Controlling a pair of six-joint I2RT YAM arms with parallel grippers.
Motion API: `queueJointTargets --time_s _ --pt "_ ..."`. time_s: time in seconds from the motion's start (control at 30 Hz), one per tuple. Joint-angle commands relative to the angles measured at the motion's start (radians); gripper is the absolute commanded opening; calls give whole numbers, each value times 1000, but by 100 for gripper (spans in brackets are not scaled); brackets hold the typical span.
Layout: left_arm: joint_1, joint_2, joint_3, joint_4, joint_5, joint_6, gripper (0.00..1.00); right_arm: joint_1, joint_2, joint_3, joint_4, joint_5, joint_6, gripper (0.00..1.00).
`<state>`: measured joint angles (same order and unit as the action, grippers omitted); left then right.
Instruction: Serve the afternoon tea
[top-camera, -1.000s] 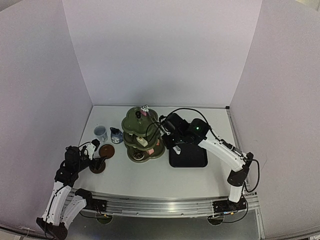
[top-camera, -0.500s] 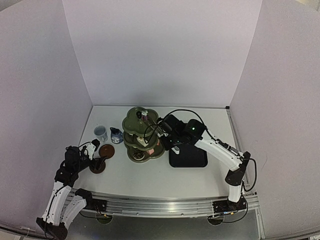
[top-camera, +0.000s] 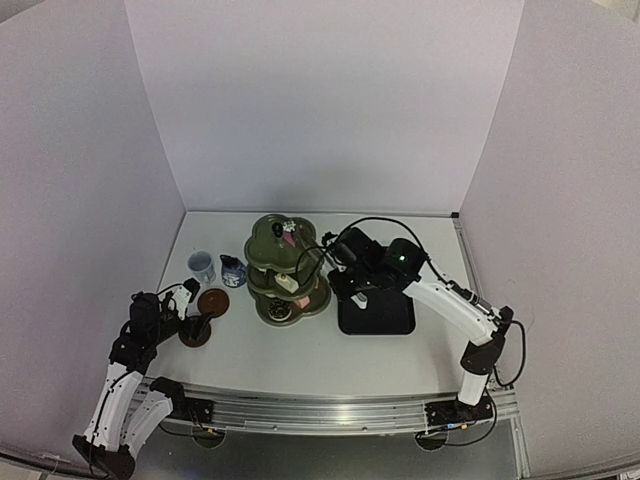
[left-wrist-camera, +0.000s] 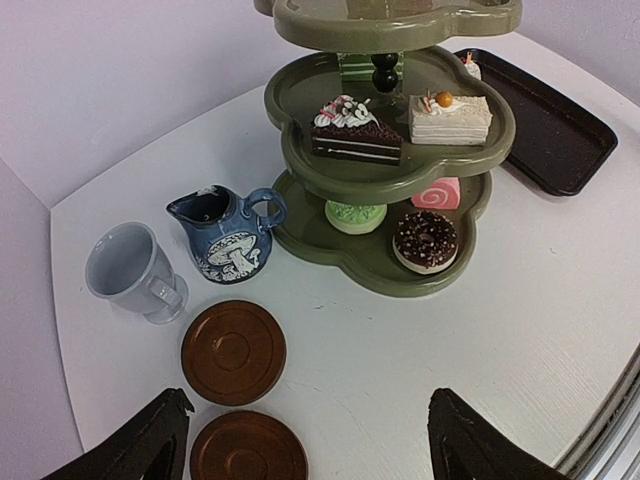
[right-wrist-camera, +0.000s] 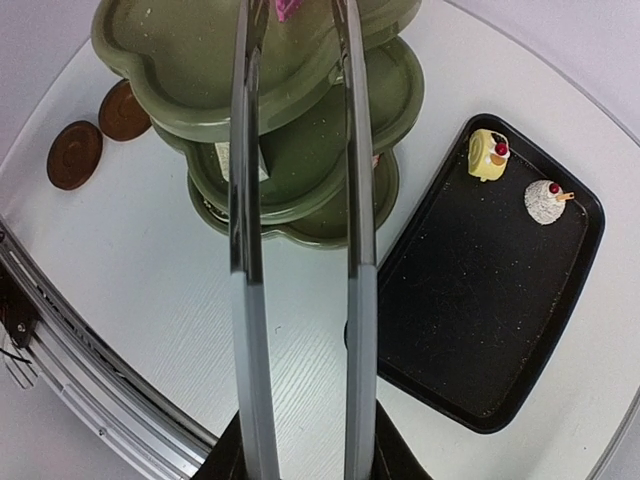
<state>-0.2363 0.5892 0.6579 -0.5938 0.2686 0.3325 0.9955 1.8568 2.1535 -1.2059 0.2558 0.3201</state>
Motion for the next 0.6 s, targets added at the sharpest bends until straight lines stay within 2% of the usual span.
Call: queueJointTargets --time_s 0.0,0.33,0.57 --pt "5 -3 1 13 15 1 82 -1 -94 -12 23 -36 14 29" --pt "5 1 3 12 18 3 82 -43 -242 -43 28 120 101 29" --pt "5 4 5 8 18 2 82 -199 -357 -261 29 130 208 29"
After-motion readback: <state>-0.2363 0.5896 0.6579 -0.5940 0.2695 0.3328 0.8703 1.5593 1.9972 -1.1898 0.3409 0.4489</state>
